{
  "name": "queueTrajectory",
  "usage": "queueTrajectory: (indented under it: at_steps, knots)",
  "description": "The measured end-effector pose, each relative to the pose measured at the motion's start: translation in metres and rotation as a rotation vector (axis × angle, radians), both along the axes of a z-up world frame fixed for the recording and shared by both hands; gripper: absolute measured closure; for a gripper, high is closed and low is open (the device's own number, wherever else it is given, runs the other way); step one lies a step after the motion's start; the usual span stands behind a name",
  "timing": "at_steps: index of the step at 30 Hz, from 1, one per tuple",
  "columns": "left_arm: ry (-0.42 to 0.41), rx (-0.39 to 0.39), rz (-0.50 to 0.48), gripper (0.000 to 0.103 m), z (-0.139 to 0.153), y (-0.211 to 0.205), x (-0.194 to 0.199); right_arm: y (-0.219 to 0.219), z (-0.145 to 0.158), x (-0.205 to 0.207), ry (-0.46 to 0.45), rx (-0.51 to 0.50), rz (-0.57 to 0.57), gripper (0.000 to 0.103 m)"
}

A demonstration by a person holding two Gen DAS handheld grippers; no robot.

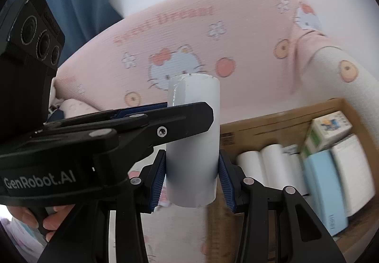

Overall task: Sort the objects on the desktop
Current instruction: 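Lower the tube into the box beside the paper rolls, open right gripper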

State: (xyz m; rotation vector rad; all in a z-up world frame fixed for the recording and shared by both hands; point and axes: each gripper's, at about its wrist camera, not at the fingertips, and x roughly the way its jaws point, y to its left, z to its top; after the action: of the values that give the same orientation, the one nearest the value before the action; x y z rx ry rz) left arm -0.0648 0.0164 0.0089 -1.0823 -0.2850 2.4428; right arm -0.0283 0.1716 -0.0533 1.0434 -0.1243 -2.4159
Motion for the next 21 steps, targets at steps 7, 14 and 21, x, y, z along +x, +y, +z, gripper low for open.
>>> queueTrajectory:
  at_steps: [7, 14, 21]
  knots:
    - [-0.035, 0.015, -0.059, 0.055, -0.009, 0.033, -0.024, 0.04, -0.001, -0.016, -0.031, 0.014, -0.054, 0.063]
    - [-0.162, 0.11, -0.086, 0.055, -0.038, 0.044, -0.055, 0.061, -0.019, -0.037, -0.122, 0.061, -0.055, 0.063]
    - [-0.215, 0.123, -0.112, 0.056, -0.052, 0.066, -0.08, 0.079, -0.031, -0.062, -0.173, 0.132, -0.05, 0.063]
